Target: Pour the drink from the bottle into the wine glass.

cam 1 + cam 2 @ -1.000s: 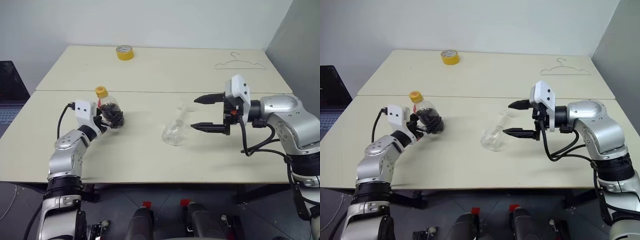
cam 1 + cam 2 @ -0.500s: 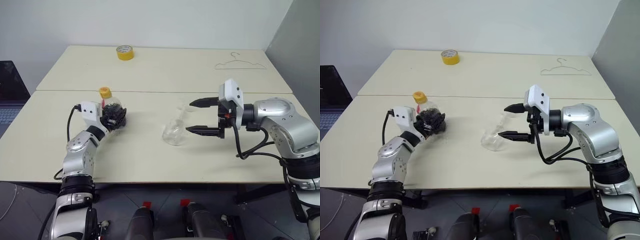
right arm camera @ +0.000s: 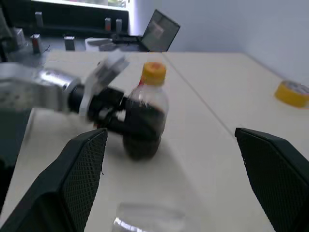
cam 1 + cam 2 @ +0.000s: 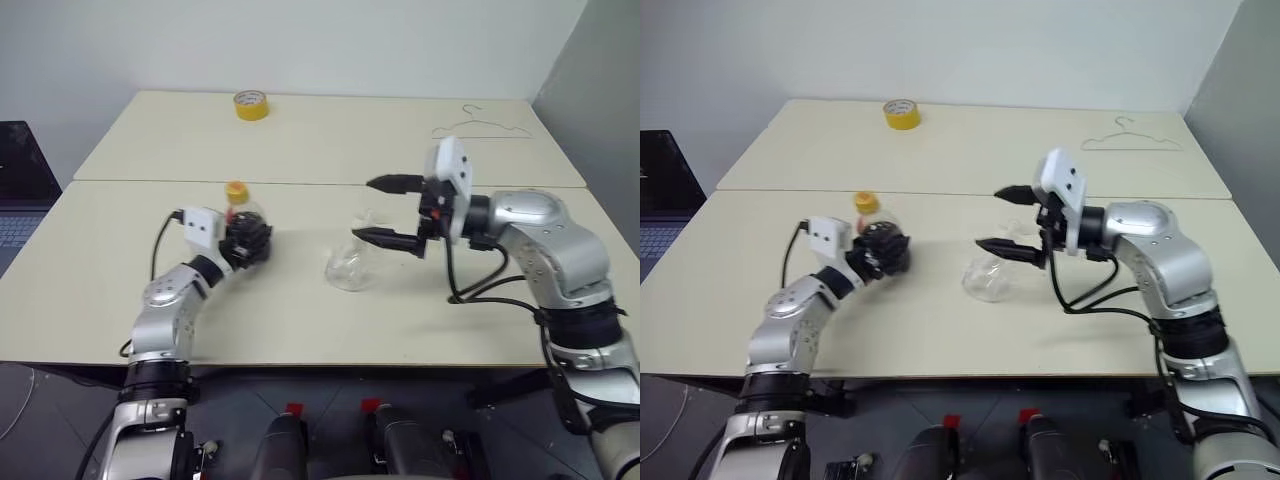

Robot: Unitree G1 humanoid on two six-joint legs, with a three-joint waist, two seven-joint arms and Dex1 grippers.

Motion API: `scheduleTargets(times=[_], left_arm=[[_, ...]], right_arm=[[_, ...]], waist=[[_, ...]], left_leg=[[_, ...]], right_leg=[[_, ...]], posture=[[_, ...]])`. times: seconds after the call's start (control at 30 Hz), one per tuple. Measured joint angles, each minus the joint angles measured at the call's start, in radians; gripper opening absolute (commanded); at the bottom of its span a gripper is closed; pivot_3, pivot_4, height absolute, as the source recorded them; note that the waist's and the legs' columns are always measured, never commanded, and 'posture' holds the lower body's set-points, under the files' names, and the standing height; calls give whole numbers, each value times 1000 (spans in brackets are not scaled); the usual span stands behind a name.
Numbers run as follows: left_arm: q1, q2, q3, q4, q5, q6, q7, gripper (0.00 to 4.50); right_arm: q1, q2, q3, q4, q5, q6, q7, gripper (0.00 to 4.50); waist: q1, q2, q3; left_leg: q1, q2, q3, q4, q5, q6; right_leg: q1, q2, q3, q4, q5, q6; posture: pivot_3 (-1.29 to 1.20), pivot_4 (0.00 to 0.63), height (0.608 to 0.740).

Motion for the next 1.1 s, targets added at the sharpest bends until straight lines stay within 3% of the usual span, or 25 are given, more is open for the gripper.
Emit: scheduleTargets(times=[0.33,0.7,0.8,1.03,1.1], left_arm=[[22,-116,-140,-98,39,40,60,3118],[31,-138,-175,-101,93,3,96,3118],[33,-140,-180,-101,95,0,97,3093],[40,-139,-180,-101,95,-12,97,3093],[41,-138,-180,-101,95,-12,97,3093]], right_arm=[[36,184,30,8,-67,121,-277,4500],[40,244,35,-56,-53,226,-332,4500],[40,261,35,-55,-54,231,-337,3961],[40,276,35,-51,-54,231,-342,1427],[40,276,35,-50,-53,231,-340,1248]], waist=[[-3,0,0],[-2,0,0],[-2,0,0],[-3,0,0],[-3,0,0]], left_leg=[[-2,0,-1,1,0,0],[-2,0,-1,1,0,0],[-2,0,-2,1,0,0],[-2,0,-1,1,0,0],[-2,0,-1,1,0,0]], right_leg=[[-2,1,0,0,1,1],[-1,1,0,0,1,1],[-1,1,0,0,1,1],[-1,1,0,-1,1,1],[-1,1,0,-1,1,1]], posture=[[0,150,740],[0,150,740],[0,150,740],[0,150,740],[0,150,740]])
